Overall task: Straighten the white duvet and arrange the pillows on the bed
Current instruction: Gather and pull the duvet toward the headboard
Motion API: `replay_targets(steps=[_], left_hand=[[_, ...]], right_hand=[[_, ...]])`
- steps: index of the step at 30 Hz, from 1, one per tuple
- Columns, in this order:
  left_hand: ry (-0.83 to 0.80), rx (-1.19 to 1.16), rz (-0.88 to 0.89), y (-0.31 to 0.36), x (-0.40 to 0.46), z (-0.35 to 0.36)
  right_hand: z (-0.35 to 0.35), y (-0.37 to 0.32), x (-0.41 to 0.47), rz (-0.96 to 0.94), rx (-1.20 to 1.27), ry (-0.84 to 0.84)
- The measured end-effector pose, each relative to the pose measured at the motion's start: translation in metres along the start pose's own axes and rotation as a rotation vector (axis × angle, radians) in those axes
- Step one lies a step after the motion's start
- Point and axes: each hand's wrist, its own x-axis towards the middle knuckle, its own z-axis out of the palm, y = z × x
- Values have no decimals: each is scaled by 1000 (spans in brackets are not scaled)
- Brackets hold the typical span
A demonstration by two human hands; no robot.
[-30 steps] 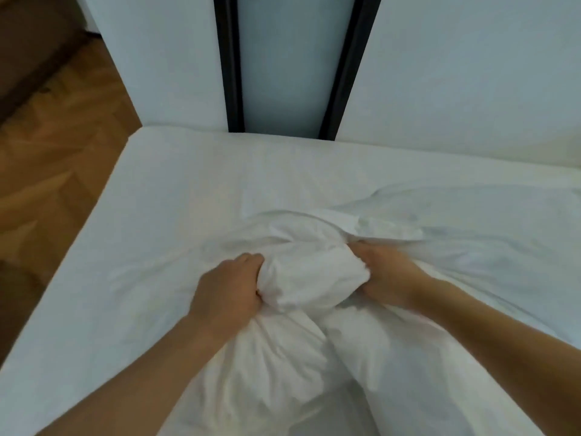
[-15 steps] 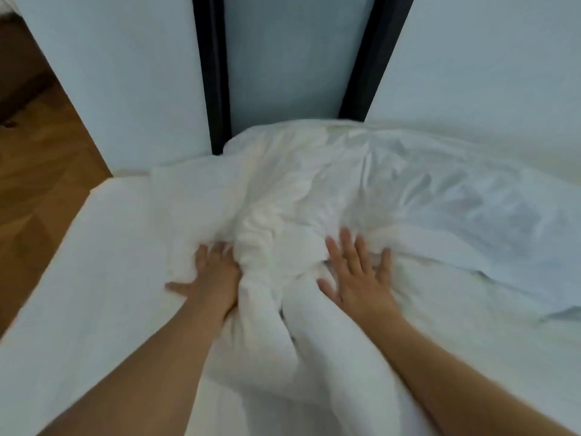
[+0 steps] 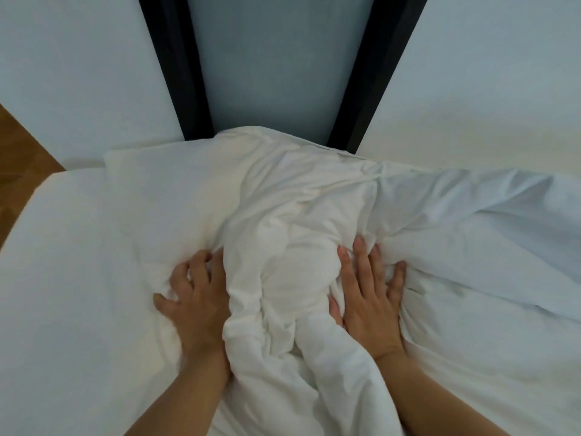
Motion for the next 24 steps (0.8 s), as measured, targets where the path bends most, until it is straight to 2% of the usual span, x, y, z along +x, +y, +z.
replay_targets(steps=[2,5,10,13,14,15,17,18,19,20,21,22,24], left_hand=[[41,-21,-26,4,5,3],[22,-36,-54,10,11,7],[-95,-1,-88,8,7,3],[-156,-55,-24,2,1,-10],[-194,-217,-74,-3,-3,-20],[-162,-457,-181,-9,-11,-34],[26,-1023,-556,-31,-37,-62],[65,-1322,-723,-42,-58,-77],[-16,-1617,-825,-46,-84,-87],[-208,-1871,-877,-41,-113,-93],[-443,-2013,-899,-26,-140,-95],[-645,-2042,-914,-6,-162,-97],[-891,-2037,-898,31,-190,-100]], right_hand=[[2,-1,2,9,5,2],[4,0,2,11,24,1],[2,-1,3,46,38,-8],[-15,-5,-5,43,94,-31],[-26,-7,-11,80,231,-29],[-40,-8,-15,167,448,-31],[-81,-8,-28,406,935,-83],[-108,-6,-41,491,1098,-95],[-134,-4,-62,530,1213,-121],[-159,-5,-90,520,1247,-187],[-177,-11,-124,464,1128,-296],[-190,-19,-161,371,877,-398],[-195,-29,-223,214,371,-429]])
